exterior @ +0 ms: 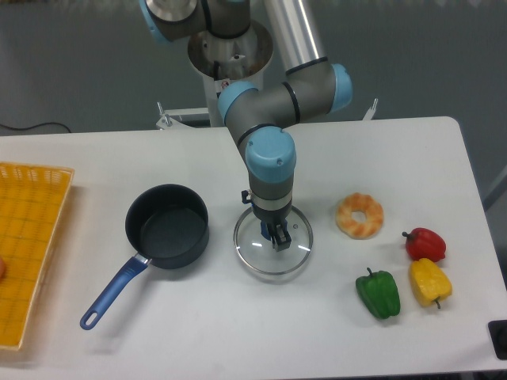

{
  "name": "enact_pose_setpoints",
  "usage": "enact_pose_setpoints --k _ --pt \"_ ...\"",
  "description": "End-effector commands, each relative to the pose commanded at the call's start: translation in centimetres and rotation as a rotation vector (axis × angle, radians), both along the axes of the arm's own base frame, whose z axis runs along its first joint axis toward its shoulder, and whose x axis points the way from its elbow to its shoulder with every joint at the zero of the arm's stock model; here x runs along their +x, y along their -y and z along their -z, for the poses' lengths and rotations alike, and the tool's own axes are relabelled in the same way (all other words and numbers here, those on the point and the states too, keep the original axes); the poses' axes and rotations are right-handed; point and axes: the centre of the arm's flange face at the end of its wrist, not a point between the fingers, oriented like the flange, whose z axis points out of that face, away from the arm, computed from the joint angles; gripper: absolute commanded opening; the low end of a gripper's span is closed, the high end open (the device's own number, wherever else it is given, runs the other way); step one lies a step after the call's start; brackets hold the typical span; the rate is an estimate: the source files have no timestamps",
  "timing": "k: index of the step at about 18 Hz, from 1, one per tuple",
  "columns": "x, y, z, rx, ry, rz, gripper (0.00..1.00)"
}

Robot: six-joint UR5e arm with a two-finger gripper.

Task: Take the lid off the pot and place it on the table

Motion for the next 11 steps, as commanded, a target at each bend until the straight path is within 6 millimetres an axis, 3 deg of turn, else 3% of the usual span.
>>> enact_pose_setpoints --k 11 --pt "-0.09 -0.19 0.98 -0.003 0.004 -0.005 0.63"
